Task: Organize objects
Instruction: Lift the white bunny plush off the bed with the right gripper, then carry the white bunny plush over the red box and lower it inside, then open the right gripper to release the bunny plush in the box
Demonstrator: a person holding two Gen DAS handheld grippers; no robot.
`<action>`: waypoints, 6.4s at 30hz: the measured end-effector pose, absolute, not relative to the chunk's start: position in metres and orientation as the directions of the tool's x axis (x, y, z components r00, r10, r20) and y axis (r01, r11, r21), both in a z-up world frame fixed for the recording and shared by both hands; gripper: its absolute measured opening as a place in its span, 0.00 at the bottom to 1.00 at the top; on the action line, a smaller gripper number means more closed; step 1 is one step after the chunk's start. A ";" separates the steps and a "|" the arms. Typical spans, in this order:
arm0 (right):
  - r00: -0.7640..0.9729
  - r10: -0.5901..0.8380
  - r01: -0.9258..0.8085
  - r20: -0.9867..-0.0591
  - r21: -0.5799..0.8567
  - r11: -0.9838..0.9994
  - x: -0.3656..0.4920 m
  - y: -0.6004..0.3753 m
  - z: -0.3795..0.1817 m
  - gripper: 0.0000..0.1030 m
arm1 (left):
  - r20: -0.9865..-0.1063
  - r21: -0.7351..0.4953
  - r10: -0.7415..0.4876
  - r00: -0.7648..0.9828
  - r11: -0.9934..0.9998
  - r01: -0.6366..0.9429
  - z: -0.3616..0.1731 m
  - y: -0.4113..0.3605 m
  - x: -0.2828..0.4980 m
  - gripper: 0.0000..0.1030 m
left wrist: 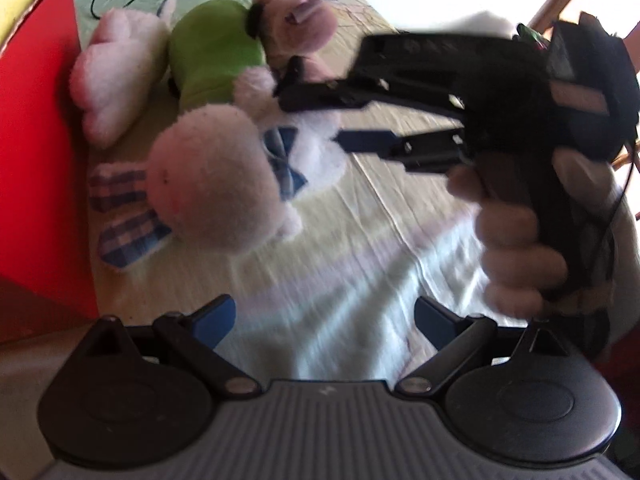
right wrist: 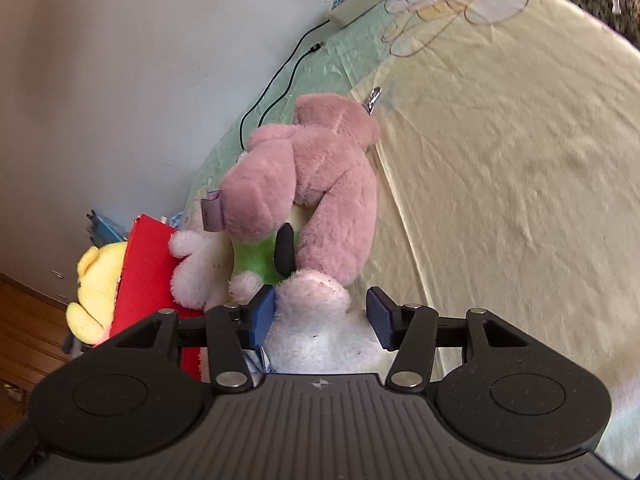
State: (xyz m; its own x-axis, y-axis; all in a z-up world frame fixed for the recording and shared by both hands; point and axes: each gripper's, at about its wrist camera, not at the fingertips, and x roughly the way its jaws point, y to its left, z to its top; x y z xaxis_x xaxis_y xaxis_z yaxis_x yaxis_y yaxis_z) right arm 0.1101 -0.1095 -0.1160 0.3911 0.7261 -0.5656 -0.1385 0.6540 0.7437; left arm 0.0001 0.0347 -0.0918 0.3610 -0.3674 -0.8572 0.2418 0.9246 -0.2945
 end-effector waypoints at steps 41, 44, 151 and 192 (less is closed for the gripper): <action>0.221 0.786 -0.171 -0.578 0.770 0.614 0.086 -0.114 -0.118 0.37 | -0.840 -0.366 -0.376 0.390 0.925 0.103 -0.091 0.059 -0.002 0.88; 0.155 0.832 -0.121 -0.533 0.826 0.551 0.081 -0.106 -0.132 0.33 | -0.837 -0.359 -0.369 0.405 0.928 0.105 -0.087 0.062 -0.004 0.88; 0.131 0.823 -0.272 -0.553 0.778 0.567 0.018 0.205 -0.031 0.47 | -0.765 -0.104 -0.177 0.619 0.983 0.152 -0.001 0.379 -0.047 0.83; 0.167 0.785 -0.315 -0.596 0.723 0.615 0.014 0.228 -0.034 0.26 | -0.742 -0.101 -0.135 0.657 0.991 0.090 0.013 0.377 -0.075 0.85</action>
State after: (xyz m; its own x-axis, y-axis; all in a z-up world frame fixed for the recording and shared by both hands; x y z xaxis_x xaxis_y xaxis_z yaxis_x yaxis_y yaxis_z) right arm 0.0140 0.2279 -0.0336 0.1668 0.7855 -0.5960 -0.3152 0.6152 0.7226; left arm -0.0750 0.3766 0.0132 0.6569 -0.1351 -0.7418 0.0900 0.9908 -0.1007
